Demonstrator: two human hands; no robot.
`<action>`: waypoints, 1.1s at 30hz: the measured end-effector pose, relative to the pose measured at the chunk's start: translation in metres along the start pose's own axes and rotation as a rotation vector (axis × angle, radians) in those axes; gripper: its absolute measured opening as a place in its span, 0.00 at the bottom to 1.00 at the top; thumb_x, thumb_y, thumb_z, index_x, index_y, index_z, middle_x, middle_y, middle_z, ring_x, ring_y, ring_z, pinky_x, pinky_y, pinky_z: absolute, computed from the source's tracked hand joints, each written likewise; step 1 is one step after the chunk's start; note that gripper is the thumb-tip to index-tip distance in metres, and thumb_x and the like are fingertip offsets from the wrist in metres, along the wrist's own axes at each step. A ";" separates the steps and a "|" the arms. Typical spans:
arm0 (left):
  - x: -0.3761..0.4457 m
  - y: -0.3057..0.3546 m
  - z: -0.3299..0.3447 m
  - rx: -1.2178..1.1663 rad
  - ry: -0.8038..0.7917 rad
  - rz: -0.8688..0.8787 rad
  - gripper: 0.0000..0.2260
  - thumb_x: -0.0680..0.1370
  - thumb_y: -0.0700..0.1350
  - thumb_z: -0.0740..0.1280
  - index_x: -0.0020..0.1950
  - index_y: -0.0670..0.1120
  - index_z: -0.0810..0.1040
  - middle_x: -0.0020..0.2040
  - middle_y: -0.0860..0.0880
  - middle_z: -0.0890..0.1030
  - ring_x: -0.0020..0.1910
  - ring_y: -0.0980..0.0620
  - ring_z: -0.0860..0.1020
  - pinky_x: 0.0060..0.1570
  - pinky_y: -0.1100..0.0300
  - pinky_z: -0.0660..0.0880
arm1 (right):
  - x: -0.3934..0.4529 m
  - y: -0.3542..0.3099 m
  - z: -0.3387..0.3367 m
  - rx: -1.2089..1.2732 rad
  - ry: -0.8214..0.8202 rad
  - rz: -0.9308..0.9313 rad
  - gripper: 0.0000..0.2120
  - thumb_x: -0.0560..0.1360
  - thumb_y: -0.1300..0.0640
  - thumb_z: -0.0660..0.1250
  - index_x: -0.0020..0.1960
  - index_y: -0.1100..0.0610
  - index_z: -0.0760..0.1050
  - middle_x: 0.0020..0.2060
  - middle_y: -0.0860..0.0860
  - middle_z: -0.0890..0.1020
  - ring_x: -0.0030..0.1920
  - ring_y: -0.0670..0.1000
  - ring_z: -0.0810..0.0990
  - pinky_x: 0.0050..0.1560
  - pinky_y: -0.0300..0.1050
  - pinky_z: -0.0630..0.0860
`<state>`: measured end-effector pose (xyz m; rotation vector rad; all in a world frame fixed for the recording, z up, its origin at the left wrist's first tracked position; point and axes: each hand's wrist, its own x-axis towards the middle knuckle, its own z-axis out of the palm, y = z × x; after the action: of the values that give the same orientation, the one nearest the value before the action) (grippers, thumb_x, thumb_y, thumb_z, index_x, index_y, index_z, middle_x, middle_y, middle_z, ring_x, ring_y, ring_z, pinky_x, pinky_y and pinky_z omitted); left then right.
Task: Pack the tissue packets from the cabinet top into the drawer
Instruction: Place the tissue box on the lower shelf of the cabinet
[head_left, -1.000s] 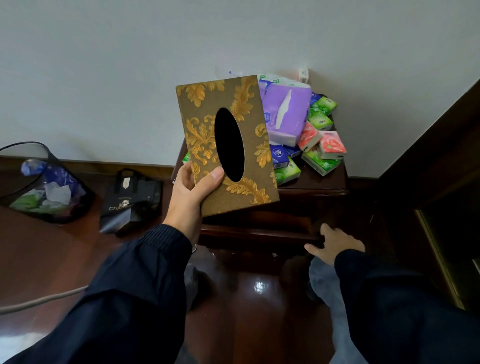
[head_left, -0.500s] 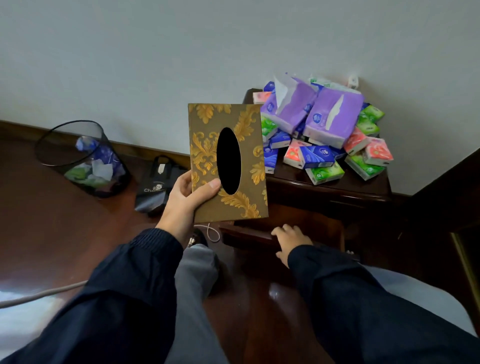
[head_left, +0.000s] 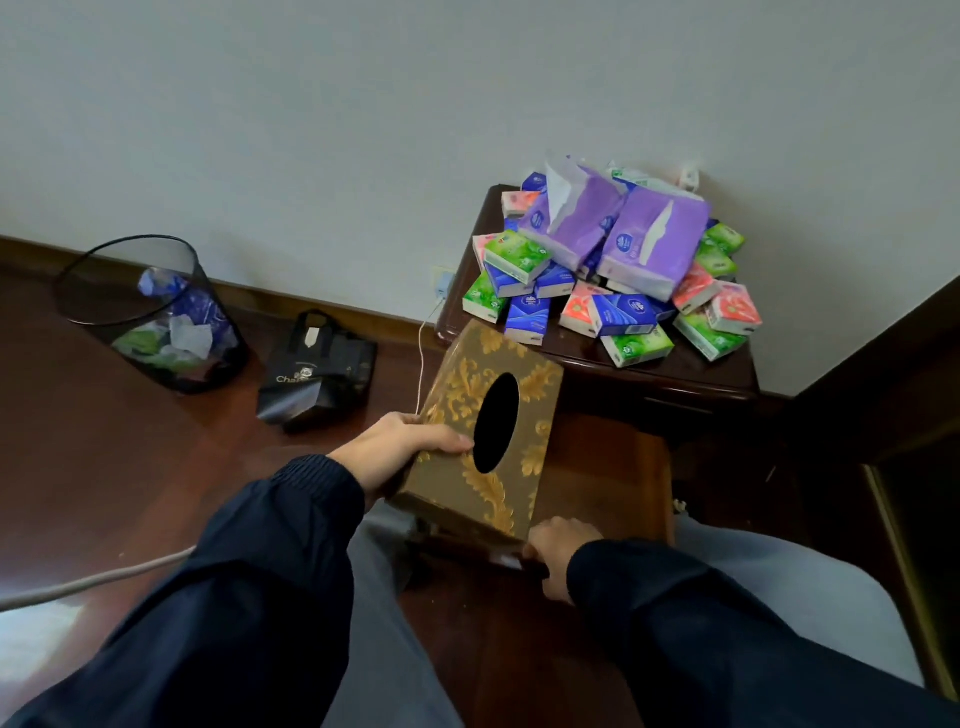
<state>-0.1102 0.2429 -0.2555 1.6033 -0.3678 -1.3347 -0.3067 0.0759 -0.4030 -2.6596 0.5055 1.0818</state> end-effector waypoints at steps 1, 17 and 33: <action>0.001 -0.004 0.003 0.001 -0.004 -0.022 0.26 0.59 0.53 0.80 0.52 0.40 0.86 0.51 0.38 0.86 0.46 0.43 0.86 0.44 0.57 0.82 | -0.001 -0.001 0.004 0.006 0.022 0.004 0.20 0.70 0.56 0.73 0.61 0.49 0.75 0.45 0.48 0.75 0.46 0.54 0.76 0.40 0.47 0.74; 0.057 -0.042 0.049 -0.177 -0.130 -0.339 0.17 0.78 0.53 0.69 0.61 0.44 0.84 0.57 0.42 0.85 0.51 0.44 0.83 0.55 0.52 0.79 | -0.036 0.030 -0.063 1.837 -0.312 0.216 0.34 0.64 0.36 0.77 0.64 0.53 0.79 0.51 0.58 0.87 0.49 0.60 0.87 0.45 0.58 0.82; 0.142 -0.104 0.017 0.219 0.231 -0.289 0.30 0.81 0.51 0.62 0.81 0.49 0.56 0.71 0.44 0.72 0.64 0.44 0.76 0.68 0.48 0.72 | 0.076 0.037 -0.049 1.653 -0.002 0.483 0.55 0.64 0.29 0.73 0.82 0.48 0.52 0.80 0.52 0.59 0.79 0.57 0.58 0.69 0.58 0.64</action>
<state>-0.1109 0.1792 -0.4210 2.0316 -0.1479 -1.3365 -0.2398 0.0088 -0.4252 -1.0691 1.3004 0.3168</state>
